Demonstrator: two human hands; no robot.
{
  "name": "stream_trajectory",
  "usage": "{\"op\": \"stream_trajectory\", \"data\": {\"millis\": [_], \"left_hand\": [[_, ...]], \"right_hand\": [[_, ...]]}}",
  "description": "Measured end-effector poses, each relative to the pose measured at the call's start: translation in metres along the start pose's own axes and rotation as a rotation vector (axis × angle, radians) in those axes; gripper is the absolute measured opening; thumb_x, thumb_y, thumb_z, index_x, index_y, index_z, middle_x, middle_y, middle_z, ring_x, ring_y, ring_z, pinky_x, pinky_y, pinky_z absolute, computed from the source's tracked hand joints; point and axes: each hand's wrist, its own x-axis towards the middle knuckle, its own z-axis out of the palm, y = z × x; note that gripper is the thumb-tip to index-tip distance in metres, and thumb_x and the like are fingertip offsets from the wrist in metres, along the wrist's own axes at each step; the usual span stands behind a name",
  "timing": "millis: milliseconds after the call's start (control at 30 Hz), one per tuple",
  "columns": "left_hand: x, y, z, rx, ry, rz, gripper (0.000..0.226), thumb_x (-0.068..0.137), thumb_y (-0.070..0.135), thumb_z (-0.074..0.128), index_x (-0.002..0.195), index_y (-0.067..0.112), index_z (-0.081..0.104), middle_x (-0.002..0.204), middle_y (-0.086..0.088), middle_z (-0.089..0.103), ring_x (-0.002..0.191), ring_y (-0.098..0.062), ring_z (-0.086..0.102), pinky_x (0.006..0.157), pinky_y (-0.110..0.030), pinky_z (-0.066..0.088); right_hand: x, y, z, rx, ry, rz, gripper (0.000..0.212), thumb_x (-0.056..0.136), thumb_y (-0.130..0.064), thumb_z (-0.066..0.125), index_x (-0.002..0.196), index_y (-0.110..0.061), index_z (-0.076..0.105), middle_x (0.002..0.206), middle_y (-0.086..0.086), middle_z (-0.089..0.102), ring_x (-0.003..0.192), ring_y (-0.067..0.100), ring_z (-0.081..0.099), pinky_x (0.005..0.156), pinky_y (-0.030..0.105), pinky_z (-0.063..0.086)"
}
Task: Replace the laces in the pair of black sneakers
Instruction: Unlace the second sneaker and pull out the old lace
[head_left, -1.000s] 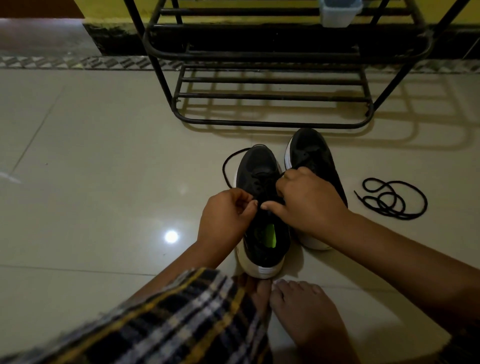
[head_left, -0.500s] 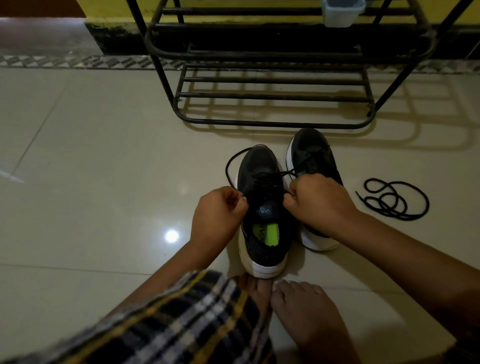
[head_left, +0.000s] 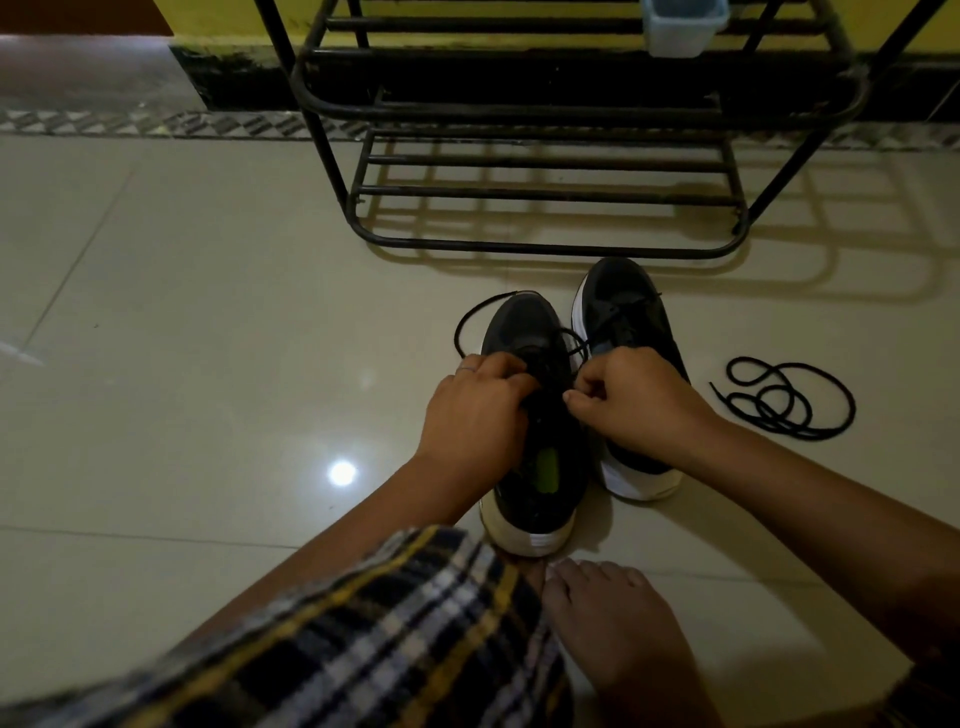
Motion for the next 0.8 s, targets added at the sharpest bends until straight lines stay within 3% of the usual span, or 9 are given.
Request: {"op": "stream_trajectory", "data": {"millis": [267, 400, 500, 633, 700, 800], "left_hand": [[-0.003, -0.001, -0.002, -0.07, 0.124, 0.027, 0.022, 0.091, 0.027, 0.057, 0.108, 0.02, 0.068, 0.12, 0.002, 0.058, 0.111, -0.022, 0.049, 0.083, -0.031, 0.044], [-0.004, -0.003, 0.0, -0.456, 0.248, -0.096, 0.005, 0.084, 0.022, 0.065, 0.087, 0.02, 0.069, 0.095, 0.005, 0.064, 0.094, -0.012, 0.058, 0.076, -0.029, 0.049], [0.0, -0.003, -0.007, -0.86, 0.174, -0.287, 0.009, 0.089, 0.016, 0.057, 0.083, 0.016, 0.064, 0.085, 0.006, 0.065, 0.084, -0.006, 0.061, 0.077, -0.023, 0.049], [0.0, 0.001, -0.019, -1.05, 0.096, -0.304, 0.015, 0.093, 0.01, 0.049, 0.083, 0.013, 0.058, 0.083, 0.001, 0.063, 0.073, 0.002, 0.058, 0.067, -0.011, 0.045], [0.0, 0.0, -0.022, -0.991, 0.053, -0.299, 0.014, 0.093, 0.016, 0.051, 0.082, 0.013, 0.058, 0.078, 0.002, 0.063, 0.067, 0.001, 0.057, 0.066, -0.018, 0.046], [0.0, -0.008, -0.017, -0.415, -0.001, -0.2, 0.019, 0.087, 0.043, 0.057, 0.081, 0.025, 0.059, 0.07, 0.011, 0.061, 0.076, -0.009, 0.06, 0.078, -0.036, 0.046]], "right_hand": [[-0.006, 0.0, 0.0, 0.076, 0.022, -0.013, 0.027, 0.083, -0.022, 0.065, 0.067, -0.001, 0.062, 0.062, 0.015, 0.061, 0.059, 0.02, 0.058, 0.054, 0.025, 0.042], [-0.007, -0.001, -0.001, 0.093, 0.02, -0.009, 0.026, 0.083, -0.022, 0.065, 0.066, -0.002, 0.063, 0.063, 0.014, 0.062, 0.06, 0.021, 0.059, 0.056, 0.027, 0.043], [-0.006, -0.002, -0.001, 0.094, 0.012, -0.01, 0.027, 0.084, -0.022, 0.065, 0.066, -0.002, 0.063, 0.063, 0.014, 0.062, 0.06, 0.021, 0.06, 0.057, 0.03, 0.046], [-0.005, 0.0, -0.001, 0.089, -0.01, 0.009, 0.027, 0.082, -0.02, 0.065, 0.063, -0.001, 0.06, 0.063, 0.016, 0.061, 0.06, 0.023, 0.059, 0.054, 0.027, 0.041], [-0.006, 0.0, -0.002, 0.095, -0.013, 0.021, 0.028, 0.082, -0.019, 0.065, 0.062, -0.001, 0.059, 0.063, 0.018, 0.06, 0.06, 0.025, 0.059, 0.053, 0.026, 0.039], [-0.006, -0.002, -0.002, 0.107, -0.012, 0.04, 0.028, 0.081, -0.021, 0.065, 0.061, -0.003, 0.058, 0.06, 0.015, 0.059, 0.058, 0.023, 0.057, 0.053, 0.026, 0.04]]}}
